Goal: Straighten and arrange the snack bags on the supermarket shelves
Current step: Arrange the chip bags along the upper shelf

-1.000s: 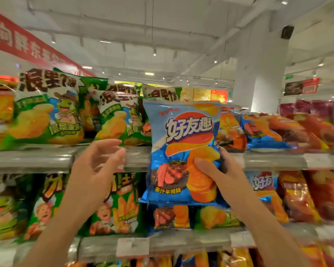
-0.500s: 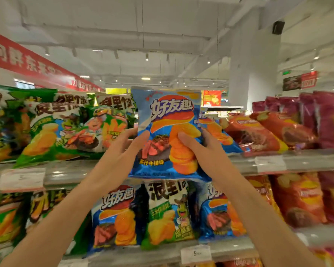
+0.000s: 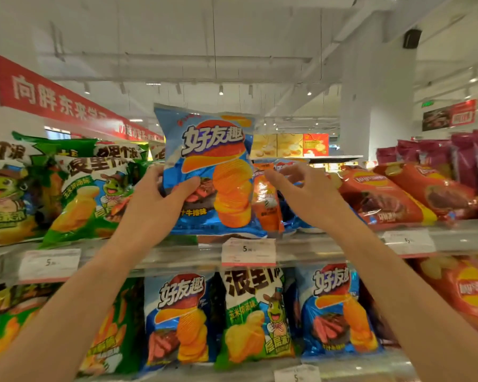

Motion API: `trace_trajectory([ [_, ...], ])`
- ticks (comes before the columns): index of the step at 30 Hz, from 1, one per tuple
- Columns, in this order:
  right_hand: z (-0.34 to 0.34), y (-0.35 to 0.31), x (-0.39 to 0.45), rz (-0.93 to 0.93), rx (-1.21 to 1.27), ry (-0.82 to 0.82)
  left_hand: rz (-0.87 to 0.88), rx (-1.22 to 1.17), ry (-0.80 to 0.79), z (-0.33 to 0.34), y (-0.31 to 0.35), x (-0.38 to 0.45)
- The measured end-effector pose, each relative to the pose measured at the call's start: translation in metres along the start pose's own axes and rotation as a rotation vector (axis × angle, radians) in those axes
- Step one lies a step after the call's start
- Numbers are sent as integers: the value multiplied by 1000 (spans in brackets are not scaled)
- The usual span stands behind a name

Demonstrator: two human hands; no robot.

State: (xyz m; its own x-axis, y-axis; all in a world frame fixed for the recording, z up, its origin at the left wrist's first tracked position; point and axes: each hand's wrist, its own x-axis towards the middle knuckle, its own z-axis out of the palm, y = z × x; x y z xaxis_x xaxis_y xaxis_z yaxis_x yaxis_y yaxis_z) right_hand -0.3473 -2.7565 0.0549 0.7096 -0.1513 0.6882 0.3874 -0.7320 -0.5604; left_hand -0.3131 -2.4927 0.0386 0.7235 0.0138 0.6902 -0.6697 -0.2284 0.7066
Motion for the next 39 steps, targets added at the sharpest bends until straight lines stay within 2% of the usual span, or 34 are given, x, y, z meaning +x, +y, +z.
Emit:
trace_trajectory([
  [1,-1,1,3,-23,-119,23,8,28,18,-7,0,1],
  [3,5,-1,10,-22,-327,-36,28,89,55,-20,0,3],
  [5,18,-6,16,46,-518,-137,46,152,79,-29,0,5],
  [8,38,-14,20,153,-668,-169,33,174,74,-39,-1,7],
  [12,49,-16,22,190,-564,-142,16,190,87,-50,-5,7],
  [21,54,-21,26,207,-20,-67,-1,183,86,-55,-10,7],
  [27,34,-13,29,161,102,83,-38,122,99,-59,-9,6],
  [32,-4,7,19,175,195,187,2,197,151,-41,0,6],
  [36,-33,27,8,205,251,227,-16,239,74,-7,5,15],
  [39,-50,41,-2,232,269,230,-18,374,8,23,11,25],
])
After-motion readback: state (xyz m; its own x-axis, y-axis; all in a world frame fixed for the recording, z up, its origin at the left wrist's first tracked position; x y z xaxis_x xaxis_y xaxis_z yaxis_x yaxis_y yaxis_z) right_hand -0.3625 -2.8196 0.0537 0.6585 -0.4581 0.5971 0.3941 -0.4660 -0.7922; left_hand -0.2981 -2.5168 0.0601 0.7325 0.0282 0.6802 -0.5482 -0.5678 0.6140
